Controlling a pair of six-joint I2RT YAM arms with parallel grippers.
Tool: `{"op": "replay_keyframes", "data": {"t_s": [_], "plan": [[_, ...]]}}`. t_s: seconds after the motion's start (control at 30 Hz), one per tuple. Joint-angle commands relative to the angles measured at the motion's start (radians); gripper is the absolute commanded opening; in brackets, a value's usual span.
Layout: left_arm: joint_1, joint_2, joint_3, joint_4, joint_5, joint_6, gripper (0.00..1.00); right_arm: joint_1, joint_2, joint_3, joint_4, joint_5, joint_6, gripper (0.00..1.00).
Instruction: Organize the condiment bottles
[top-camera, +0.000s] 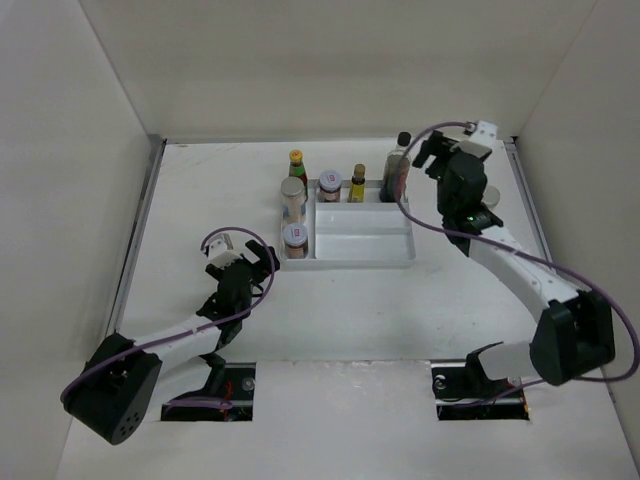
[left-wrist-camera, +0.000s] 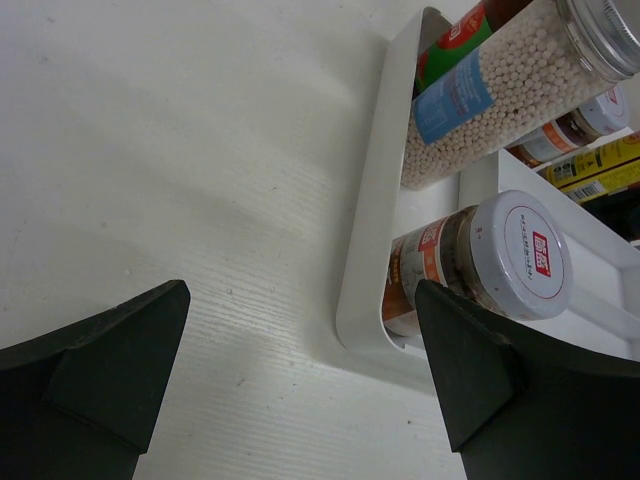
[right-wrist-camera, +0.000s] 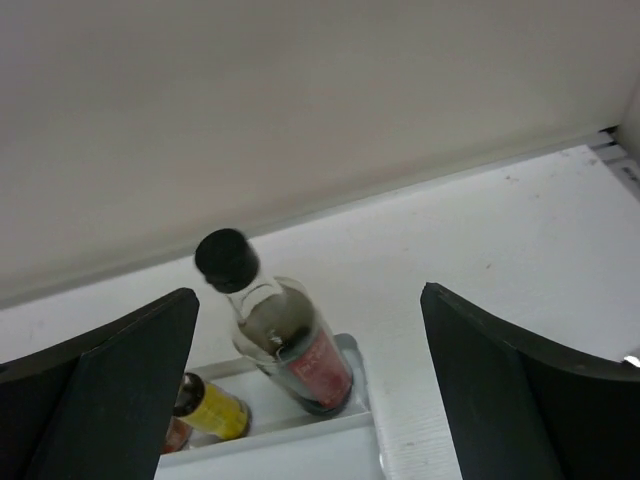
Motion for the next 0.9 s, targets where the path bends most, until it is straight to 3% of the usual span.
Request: {"op": "replay_keyframes", "data": {"t_s": [0.0,0.03,0.07,0.1,0.17,0.2,0.27,0.33,0.5,0.73,0.87], "plan": [[-0.004,0.000,0.037,0.035,0.007,-0.008,1.00,-0.093,-0.092,-0.121,0.029,0.038,0.076,0.81],[-0.006,-0.003,0.037,0.035,0.007,-0.008,1.00,-0.121,-0.116,-0.155,0.019,0.044,0.097,0.56],[-0.006,-0.004,0.037,0.033,0.004,-0.008,1.00,-0.151,-0.139,-0.182,0.002,0.055,0.114,0.43],[-0.004,-0.004,0.037,0.033,0.002,-0.008,1.00,-0.181,-0.152,-0.199,-0.018,0.068,0.122,0.38],[0.004,-0.009,0.032,0.033,0.008,-0.008,1.00,-0.228,-0.156,-0.205,-0.070,0.111,0.122,0.42],[0.004,-0.019,0.029,0.033,0.008,-0.008,1.00,-0.244,-0.155,-0.204,-0.089,0.128,0.119,0.50],[0.002,-0.026,0.028,0.033,0.002,-0.008,1.00,-0.286,-0.129,-0.184,-0.133,0.141,0.100,0.87],[0.002,-0.006,0.034,0.033,0.005,-0.008,1.00,-0.317,-0.092,-0.149,-0.182,0.130,0.096,1.00],[-0.006,-0.004,0.034,0.035,-0.001,-0.008,1.00,-0.343,0.018,-0.071,-0.262,0.039,0.080,1.00],[-0.009,0.019,0.040,0.042,0.005,-0.008,1.00,-0.368,0.121,-0.034,-0.252,-0.011,0.088,0.99],[-0.009,0.020,0.045,0.033,0.008,-0.008,1.00,-0.377,0.158,-0.018,-0.250,-0.013,0.096,0.81]]}}
